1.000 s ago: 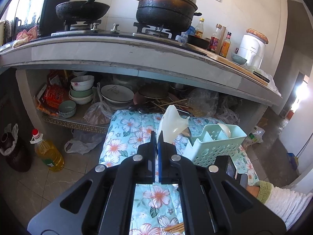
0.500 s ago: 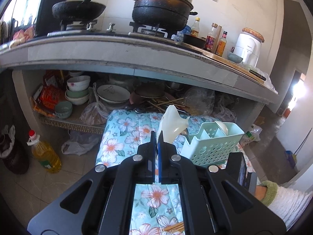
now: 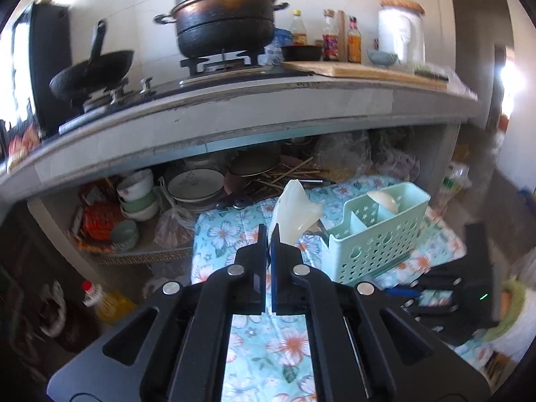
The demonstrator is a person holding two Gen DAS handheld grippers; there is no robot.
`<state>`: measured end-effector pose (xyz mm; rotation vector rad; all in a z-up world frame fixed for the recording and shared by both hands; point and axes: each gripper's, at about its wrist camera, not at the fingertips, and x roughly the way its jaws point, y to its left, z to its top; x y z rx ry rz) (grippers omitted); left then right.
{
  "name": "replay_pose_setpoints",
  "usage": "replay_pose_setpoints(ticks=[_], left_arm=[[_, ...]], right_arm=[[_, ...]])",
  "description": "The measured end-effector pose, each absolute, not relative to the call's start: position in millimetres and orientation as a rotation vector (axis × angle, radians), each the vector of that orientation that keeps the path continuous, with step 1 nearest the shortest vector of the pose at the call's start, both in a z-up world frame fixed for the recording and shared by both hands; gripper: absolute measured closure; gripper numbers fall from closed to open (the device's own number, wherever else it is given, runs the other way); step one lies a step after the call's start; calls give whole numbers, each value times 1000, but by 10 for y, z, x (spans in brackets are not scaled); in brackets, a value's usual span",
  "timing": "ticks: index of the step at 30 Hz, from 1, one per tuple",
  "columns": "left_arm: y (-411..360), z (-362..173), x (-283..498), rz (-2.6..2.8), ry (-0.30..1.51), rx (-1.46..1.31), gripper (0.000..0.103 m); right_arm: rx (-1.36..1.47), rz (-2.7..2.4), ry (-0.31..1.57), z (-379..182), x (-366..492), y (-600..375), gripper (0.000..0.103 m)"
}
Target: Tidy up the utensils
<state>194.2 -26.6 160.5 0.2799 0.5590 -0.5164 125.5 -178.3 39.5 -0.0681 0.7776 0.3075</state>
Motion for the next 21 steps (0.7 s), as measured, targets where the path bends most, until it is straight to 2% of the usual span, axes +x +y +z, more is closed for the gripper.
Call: replay_pose_setpoints(ticks=[5, 12, 19, 21], left_arm=[[-634, 1659, 1919, -516, 567, 486, 103], [-1031, 1579, 2016, -528, 653, 639, 103], [-1194, 1504, 2335, -570, 783, 514, 100], [-1194, 1474, 2417, -598, 816, 446, 94]], right_arm=[[13, 296, 708, 612, 1118, -2022, 101], [70, 289, 637, 773, 926, -2290, 101], [141, 256, 551, 959, 750, -2568, 101], [168, 242, 526, 1035, 691, -2677, 101]])
